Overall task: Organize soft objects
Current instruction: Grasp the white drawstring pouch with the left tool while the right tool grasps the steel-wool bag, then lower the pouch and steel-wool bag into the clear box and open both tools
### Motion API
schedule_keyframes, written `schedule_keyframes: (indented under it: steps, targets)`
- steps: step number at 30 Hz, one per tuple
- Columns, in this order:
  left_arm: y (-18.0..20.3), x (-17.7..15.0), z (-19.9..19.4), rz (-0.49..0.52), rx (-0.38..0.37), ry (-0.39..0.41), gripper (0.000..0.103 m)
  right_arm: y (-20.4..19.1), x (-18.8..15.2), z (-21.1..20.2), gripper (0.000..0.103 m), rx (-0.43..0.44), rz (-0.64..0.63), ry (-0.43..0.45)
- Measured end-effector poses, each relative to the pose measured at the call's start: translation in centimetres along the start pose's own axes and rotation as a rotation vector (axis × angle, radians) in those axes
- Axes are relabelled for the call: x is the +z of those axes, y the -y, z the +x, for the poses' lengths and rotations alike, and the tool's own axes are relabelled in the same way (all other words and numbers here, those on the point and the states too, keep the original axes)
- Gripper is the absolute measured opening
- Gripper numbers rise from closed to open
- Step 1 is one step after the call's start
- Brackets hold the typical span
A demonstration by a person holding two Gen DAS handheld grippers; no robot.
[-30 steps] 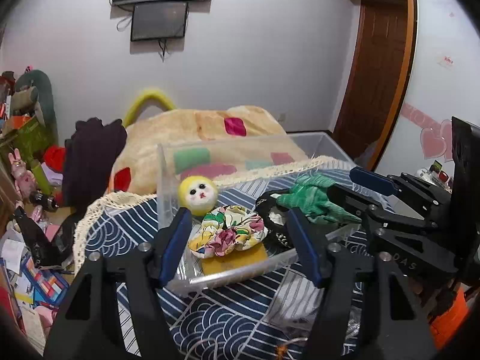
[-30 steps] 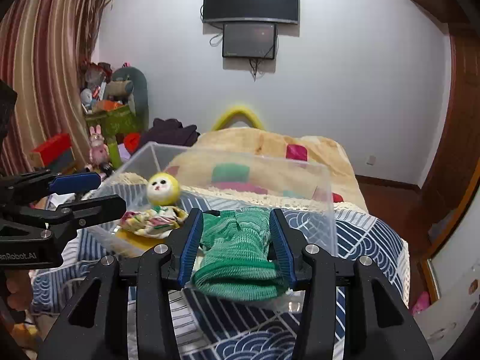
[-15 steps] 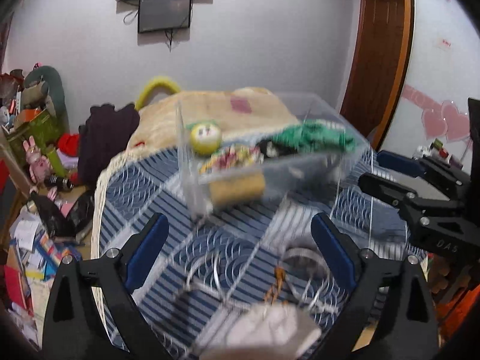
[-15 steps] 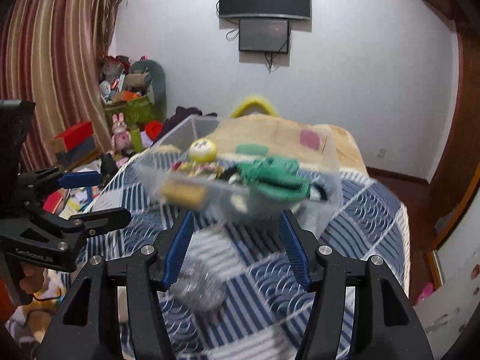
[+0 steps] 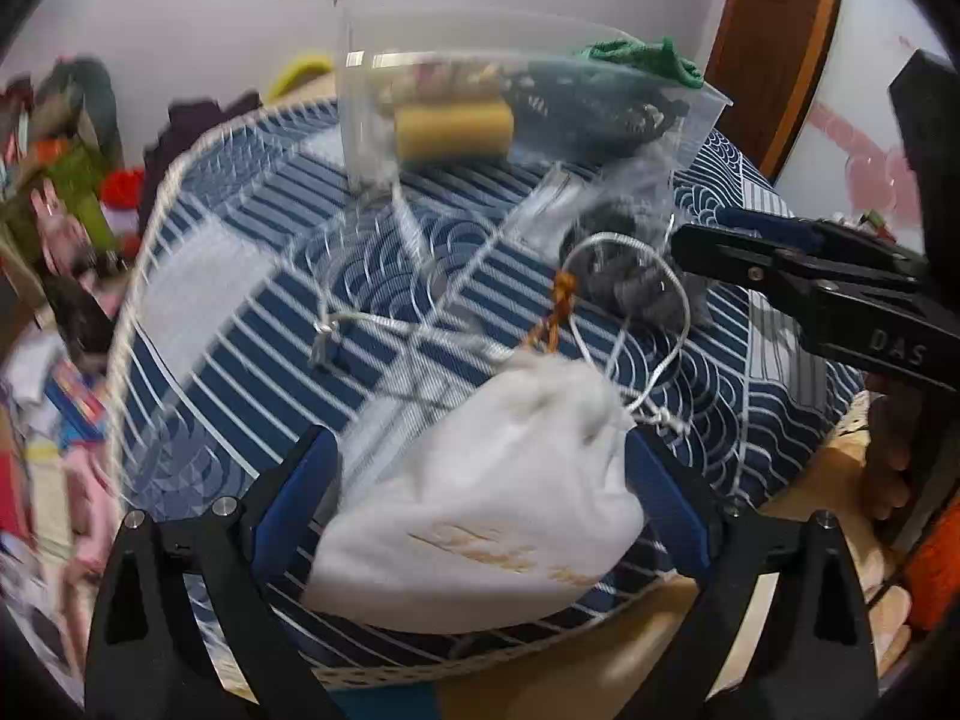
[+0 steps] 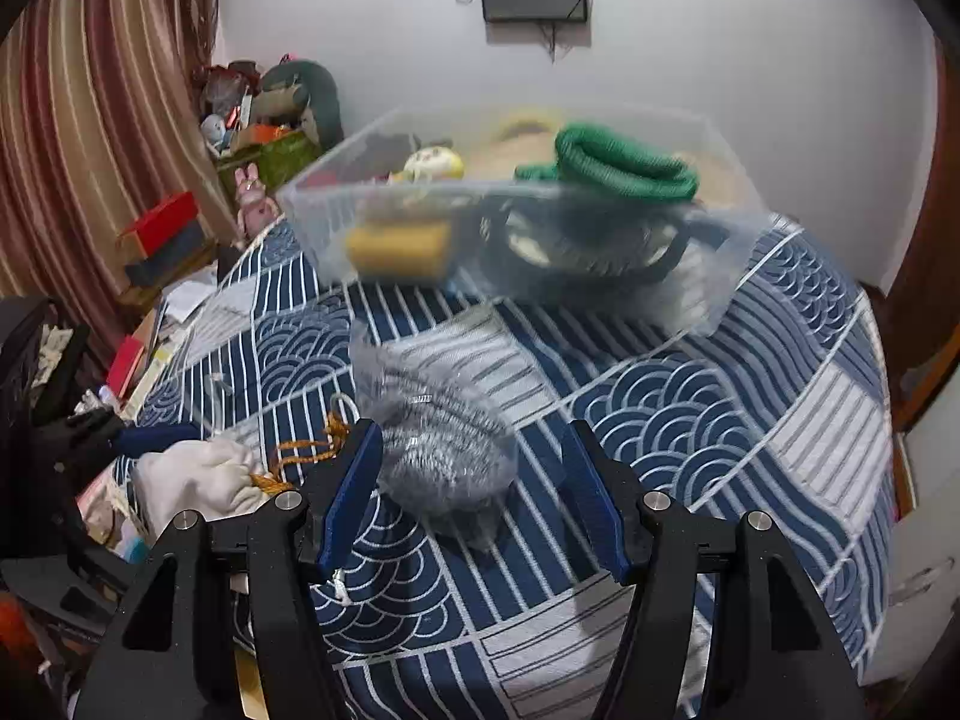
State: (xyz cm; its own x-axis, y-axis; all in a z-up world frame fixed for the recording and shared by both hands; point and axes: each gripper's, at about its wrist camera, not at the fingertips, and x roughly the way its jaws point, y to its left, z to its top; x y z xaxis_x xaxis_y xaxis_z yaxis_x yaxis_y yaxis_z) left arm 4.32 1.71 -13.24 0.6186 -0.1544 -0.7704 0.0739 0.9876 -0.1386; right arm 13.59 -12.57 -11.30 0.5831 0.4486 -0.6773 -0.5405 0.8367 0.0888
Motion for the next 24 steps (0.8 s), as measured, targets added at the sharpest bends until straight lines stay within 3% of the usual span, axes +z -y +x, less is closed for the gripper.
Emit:
schedule_keyframes:
  steps: [3,5,6,7,10,13,24]
  targets:
    - [-0.1,-0.8,0.0,-0.021,-0.030,0.024,0.088,0.0,-0.4,0.9,0.059,0.017,0.008,-0.033]
    - [0.2,-1.1,-0.4,0.002,-0.068,0.034,0.067,0.2,-0.4,1.0,0.056,0.040,0.017,-0.040]
    - [0.3,-1.2,-0.6,0.011,-0.078,0.038,0.061,0.2,-0.4,0.9,0.051,0.051,0.018,-0.035]
    - [0.5,-1.2,-0.7,0.022,-0.091,0.039,0.051,0.2,-0.4,0.7,0.033,0.065,0.016,-0.030]
    - [1.0,-1.2,-1.2,0.039,-0.110,0.045,0.036,-0.1,-0.5,-0.1,0.021,0.064,0.005,-0.006]
    - [0.9,-0.4,-1.9,0.042,-0.102,0.074,0.031,-0.1,-0.4,-1.0,0.018,0.045,0.001,0.028]
    - [0.5,7.1,-6.0,0.082,-0.007,0.335,0.031,1.3,2.9,-5.4,0.017,-0.029,-0.009,0.213]
